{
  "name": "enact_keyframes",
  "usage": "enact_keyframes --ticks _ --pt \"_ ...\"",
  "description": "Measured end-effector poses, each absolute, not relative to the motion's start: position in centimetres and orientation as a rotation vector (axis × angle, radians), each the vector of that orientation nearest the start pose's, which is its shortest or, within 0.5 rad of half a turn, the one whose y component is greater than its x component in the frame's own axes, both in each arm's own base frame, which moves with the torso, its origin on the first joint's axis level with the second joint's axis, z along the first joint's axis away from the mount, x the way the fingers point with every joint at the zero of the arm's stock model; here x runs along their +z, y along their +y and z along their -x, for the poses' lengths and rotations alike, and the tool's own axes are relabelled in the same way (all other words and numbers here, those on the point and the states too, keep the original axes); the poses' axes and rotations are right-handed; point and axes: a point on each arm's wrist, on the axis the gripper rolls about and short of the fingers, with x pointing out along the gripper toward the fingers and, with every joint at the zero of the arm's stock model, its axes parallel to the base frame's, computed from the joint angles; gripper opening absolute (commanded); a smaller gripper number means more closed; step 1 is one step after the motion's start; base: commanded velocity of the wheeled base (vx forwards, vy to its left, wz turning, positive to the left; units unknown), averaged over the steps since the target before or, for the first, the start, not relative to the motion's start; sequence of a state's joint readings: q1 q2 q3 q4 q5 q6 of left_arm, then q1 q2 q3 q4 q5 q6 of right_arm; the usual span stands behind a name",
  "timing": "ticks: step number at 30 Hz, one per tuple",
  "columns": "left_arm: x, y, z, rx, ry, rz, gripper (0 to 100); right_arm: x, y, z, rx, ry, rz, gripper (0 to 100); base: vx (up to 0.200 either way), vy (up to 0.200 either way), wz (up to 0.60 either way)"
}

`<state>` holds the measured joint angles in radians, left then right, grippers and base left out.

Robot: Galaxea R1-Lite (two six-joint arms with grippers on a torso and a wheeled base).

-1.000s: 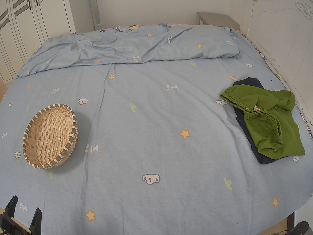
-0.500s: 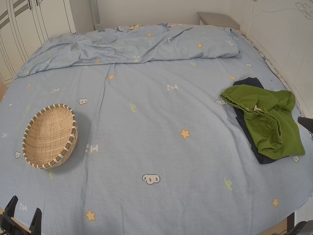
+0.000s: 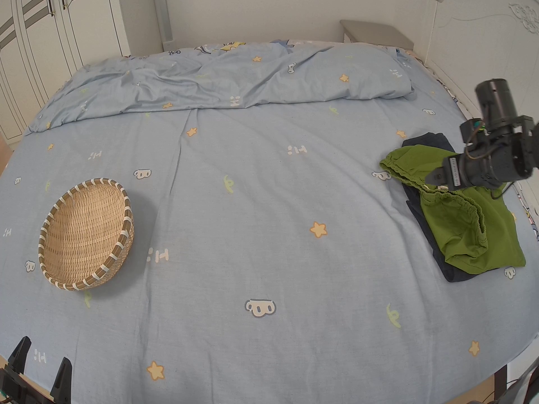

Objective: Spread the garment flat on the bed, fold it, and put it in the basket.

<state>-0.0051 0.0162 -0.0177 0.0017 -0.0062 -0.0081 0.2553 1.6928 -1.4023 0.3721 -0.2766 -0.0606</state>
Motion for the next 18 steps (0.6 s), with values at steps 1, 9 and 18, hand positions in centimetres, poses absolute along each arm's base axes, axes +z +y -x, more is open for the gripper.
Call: enact_keyframes --ticks 1,9,18 --pt "8.1 0.0 2.3 -0.012 0.000 0.009 100 25.4 7.4 -31.0 -0.011 0.648 0.243 100 0.000 0.000 0.00" --pt "8.1 0.0 2.3 -0.011 0.000 0.009 100 21.0 8.2 -37.9 -0.127 0.730 0.318 100 0.000 0.000 0.00" --pt "8.1 0.0 2.3 -0.011 0.000 0.008 100 18.3 7.2 -40.6 -0.169 0.764 0.330 100 0.000 0.000 0.00"
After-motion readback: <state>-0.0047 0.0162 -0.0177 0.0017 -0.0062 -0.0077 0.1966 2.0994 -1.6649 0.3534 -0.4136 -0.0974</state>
